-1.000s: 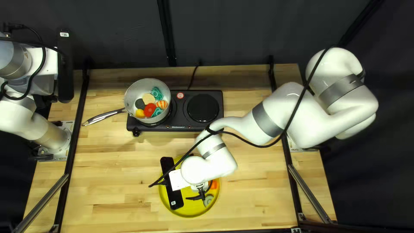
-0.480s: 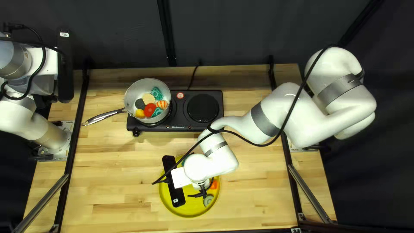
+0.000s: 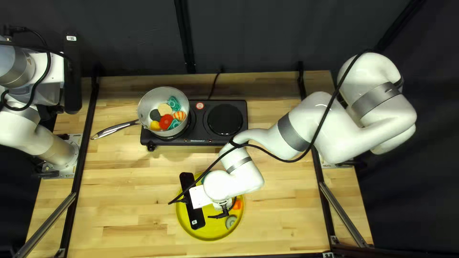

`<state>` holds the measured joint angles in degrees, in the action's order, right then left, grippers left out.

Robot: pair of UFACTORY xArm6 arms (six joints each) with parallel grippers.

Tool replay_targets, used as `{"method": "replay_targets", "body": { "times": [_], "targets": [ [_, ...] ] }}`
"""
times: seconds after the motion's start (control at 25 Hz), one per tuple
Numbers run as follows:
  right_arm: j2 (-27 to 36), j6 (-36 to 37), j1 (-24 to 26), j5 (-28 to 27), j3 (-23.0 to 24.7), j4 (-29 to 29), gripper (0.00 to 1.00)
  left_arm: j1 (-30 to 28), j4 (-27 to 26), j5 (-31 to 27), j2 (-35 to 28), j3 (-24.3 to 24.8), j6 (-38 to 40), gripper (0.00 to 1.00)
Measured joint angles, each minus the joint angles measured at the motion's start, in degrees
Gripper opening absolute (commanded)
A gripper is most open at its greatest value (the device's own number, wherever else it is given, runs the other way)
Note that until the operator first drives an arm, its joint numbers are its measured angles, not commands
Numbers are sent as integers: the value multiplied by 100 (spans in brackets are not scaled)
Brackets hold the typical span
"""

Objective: Pick up a pot and place it onto the stove surface, add food to pot

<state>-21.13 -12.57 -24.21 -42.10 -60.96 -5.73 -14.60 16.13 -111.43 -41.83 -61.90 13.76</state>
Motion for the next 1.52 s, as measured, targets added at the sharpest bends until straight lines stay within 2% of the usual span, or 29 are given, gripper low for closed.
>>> {"method": "replay_targets", "body": {
  "times": [0.36, 0.48, 0.84, 1.0, 1.24, 1.4, 1.52],
  "targets": [
    [5, 5, -19, -104, -62, -12, 0, 0, 0, 0, 0, 0, 0, 100],
    [139, 51, -26, -373, -184, -4, 0, 0, 0, 0, 0, 0, 0, 100],
    [1062, 398, 190, -1416, -385, 60, 0, 0, 0, 0, 0, 0, 0, 100],
    [1359, 637, 472, -1786, -540, 61, 0, 0, 0, 0, 0, 0, 0, 100],
    [1669, 1158, 1160, -2192, -812, 36, 0, 0, 0, 0, 0, 0, 0, 100],
    [1757, 1668, 1773, -2388, -1129, 49, 0, 0, 0, 0, 0, 0, 0, 100],
    [1645, 2010, 2150, -2537, -1558, 88, 0, 0, 0, 0, 0, 0, 0, 100]
  ]
}}
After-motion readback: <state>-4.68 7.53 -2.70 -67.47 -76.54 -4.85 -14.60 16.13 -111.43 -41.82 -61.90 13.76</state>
